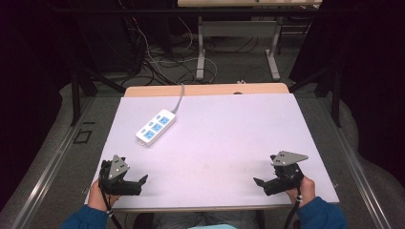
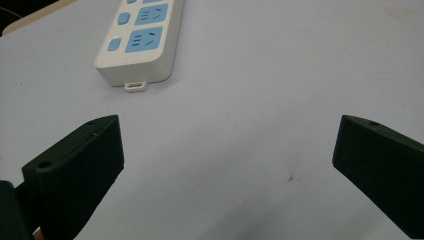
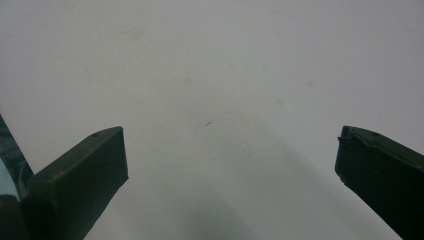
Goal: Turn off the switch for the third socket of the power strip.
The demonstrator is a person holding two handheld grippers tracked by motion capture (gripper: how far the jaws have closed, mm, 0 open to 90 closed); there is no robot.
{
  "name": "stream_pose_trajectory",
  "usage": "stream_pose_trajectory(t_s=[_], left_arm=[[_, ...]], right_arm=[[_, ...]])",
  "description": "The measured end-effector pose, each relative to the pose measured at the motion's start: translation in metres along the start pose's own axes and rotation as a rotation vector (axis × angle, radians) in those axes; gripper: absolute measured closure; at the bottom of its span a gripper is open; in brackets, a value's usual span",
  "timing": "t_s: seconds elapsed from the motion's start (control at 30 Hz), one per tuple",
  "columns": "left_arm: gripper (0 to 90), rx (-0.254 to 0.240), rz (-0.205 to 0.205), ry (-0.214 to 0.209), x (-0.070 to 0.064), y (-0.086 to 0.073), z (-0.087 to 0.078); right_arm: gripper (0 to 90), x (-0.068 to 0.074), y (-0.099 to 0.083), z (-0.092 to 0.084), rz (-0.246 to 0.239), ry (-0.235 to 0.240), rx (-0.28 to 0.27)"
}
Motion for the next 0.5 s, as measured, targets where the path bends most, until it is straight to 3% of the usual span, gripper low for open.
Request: stream_pose_trajectory(t_s=[0.3,0.5], left_arm=[[0.2,0.003,0.006,0.019,0.0024,0.0004,-0.0016],[0.2,0.015,0.001,0.007,0.0035,0.0019,-0.003]], right_arm=[[0.0,0.0005,-0.0003,-0.0004,0.005,0.002,0.002],[0.0,0.0001,-0.0002,-0.0012,0.011,0.002,0.006]])
Point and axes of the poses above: each handheld gripper's, and its own axes: z roughly forward along the jaws, y roughly out of its top, x roughly to its left, the point moved 3 cm from there along z, roughly forward along the jaws, and after that the axes turned 5 degrees about z, right-handed, at the moved point
